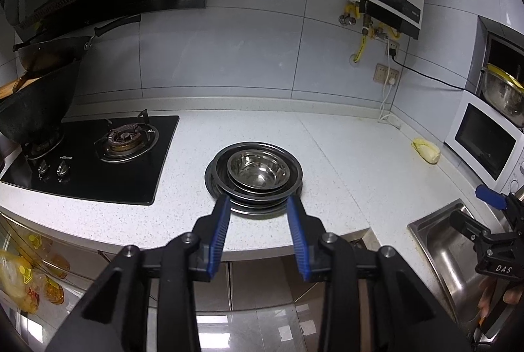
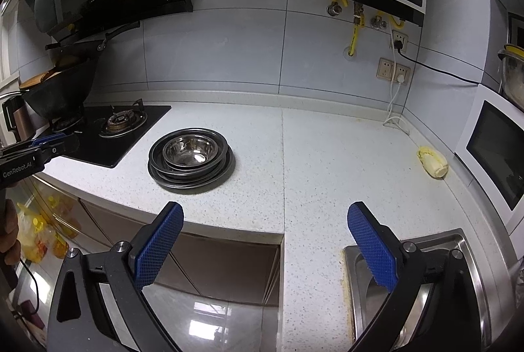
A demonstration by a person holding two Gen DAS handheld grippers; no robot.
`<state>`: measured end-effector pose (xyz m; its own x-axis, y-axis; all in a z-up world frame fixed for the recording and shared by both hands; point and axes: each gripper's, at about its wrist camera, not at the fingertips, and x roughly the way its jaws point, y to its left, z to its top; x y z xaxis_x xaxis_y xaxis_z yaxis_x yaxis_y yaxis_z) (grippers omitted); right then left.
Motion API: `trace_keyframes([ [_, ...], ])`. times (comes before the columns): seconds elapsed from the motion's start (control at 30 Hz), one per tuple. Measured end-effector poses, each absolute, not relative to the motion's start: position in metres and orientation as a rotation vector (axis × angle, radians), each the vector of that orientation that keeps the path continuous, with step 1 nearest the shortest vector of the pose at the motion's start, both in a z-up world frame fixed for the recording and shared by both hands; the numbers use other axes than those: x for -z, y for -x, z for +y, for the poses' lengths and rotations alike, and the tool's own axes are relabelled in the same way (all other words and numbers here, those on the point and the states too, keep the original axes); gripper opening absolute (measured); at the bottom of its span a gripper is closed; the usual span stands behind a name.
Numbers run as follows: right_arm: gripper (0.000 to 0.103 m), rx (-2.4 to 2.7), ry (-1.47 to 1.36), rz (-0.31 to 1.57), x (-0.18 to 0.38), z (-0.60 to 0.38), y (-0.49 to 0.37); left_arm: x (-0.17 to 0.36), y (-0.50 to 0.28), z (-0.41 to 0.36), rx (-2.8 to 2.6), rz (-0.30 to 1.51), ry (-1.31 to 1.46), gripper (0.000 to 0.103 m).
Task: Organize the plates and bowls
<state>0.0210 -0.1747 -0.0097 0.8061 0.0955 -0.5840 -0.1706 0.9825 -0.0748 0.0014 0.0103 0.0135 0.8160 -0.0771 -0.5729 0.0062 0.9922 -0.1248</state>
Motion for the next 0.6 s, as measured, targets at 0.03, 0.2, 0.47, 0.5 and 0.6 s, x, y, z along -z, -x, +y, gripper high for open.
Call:
trace_keyframes([
  [0.03,0.099,-0.143,0.127,0.618,0.0099,-0.1753,-0.0219,-0.0130,-0.0017,0.0100,0.045,0.618,0.118,0.034],
  [0.2,0.099,-0.141,0.126,0.618,0.0105,-0.1752,-0.0226,-0.0114,-0.0023,0.0075,0.063,0.625,0.116,0.034],
  [0.47,0.099,-0.143,0.124,0.621,0.0121,-0.1776,-0.0269,-0.0111,-0.0038,0.0070,0.065,0.617,0.122,0.034],
  [0.5,0.099,-0.144,0.124,0.621,0.0121,-0.1777,-0.0273,-0.0112,-0.0038,0.0069,0.064,0.616,0.125,0.034],
  [0.6,0.099,-0.146,0.126,0.622,0.0127,-0.1781,-0.0288,-0.0111,-0.0046,0.0057,0.058,0.618,0.122,0.034],
])
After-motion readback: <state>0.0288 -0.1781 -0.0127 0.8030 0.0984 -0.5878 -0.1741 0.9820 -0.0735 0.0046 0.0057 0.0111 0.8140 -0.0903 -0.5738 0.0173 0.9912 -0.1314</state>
